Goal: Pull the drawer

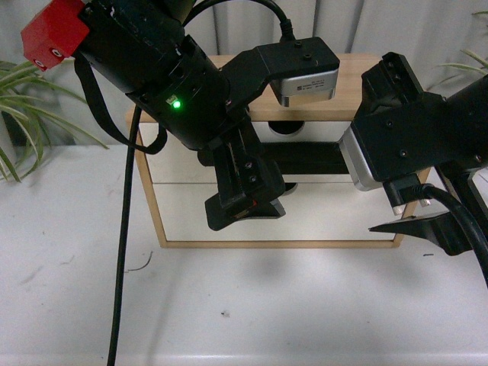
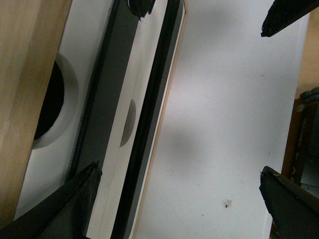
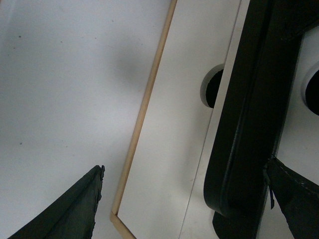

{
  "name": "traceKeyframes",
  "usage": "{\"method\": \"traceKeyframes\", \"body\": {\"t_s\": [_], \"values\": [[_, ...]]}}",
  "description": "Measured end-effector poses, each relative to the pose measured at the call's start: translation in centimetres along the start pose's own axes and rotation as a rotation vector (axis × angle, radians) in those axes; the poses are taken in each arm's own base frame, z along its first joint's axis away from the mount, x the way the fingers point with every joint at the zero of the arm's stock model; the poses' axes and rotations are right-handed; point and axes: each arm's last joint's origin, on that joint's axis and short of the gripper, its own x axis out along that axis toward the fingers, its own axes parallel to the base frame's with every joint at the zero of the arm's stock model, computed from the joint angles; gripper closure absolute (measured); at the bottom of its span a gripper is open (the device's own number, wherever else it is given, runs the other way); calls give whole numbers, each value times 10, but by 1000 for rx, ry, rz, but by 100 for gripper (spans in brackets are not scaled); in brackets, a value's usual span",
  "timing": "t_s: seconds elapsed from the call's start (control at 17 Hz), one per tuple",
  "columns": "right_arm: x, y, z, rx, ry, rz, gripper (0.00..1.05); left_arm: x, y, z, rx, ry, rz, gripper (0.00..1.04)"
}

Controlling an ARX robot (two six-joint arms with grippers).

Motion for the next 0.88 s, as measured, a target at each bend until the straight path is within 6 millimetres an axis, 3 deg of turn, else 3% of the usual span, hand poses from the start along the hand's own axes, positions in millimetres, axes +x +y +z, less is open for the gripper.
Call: {"method": "traceKeyframes", "body": {"t_s": [0.53,0.88], "values": [[22,10,-5,11,-9,21,6,9,3,0,-1,-14,3,7],[26,14,-6,10,-9,17,6,13,-1,0,10,-25,3,7]]}}
